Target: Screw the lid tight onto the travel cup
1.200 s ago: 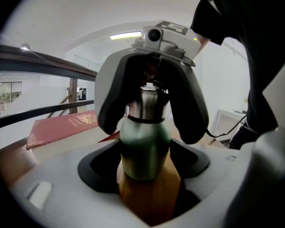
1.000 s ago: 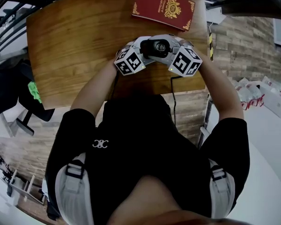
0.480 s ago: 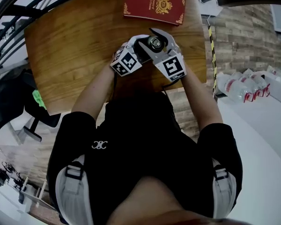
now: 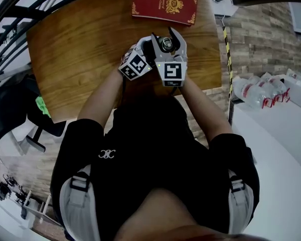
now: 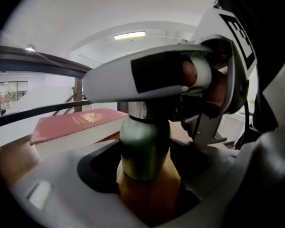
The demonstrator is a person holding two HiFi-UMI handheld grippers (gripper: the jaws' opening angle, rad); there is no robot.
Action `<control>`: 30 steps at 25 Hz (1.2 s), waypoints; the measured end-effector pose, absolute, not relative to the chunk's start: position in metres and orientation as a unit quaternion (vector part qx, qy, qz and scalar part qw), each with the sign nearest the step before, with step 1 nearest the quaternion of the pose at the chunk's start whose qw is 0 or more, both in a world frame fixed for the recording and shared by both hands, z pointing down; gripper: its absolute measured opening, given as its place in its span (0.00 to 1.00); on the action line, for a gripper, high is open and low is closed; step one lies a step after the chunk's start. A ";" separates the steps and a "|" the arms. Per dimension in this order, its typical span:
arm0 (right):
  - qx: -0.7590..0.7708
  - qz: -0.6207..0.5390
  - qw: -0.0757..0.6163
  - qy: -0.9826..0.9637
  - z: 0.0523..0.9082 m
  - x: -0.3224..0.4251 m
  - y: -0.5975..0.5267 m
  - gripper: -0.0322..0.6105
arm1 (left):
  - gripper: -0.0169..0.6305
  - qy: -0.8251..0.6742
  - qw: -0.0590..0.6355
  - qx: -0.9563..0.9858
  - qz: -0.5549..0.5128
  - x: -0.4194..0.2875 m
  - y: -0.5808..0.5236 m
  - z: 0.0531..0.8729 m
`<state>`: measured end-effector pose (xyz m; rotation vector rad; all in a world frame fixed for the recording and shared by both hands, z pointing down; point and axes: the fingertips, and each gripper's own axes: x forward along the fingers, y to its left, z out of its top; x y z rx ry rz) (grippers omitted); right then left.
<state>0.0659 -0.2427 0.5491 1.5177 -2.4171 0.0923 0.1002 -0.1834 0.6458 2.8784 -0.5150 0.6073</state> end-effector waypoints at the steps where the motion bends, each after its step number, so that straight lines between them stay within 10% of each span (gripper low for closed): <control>1: 0.528 0.037 0.139 -0.837 0.549 0.067 -0.243 0.42 | 0.61 -0.173 0.078 0.961 0.202 0.100 -0.183 0.646; 7: 0.444 0.058 0.119 -0.886 0.535 0.066 -0.227 0.42 | 0.61 -0.177 0.081 0.960 0.199 0.101 -0.183 0.645; 21: -0.119 -0.185 0.445 -0.868 0.566 0.056 -0.157 0.46 | 0.61 -0.162 0.078 0.963 0.203 0.101 -0.182 0.644; 30: -0.225 -0.195 0.490 -0.819 0.586 0.054 -0.152 0.44 | 0.61 -0.158 0.080 0.965 0.196 0.102 -0.182 0.643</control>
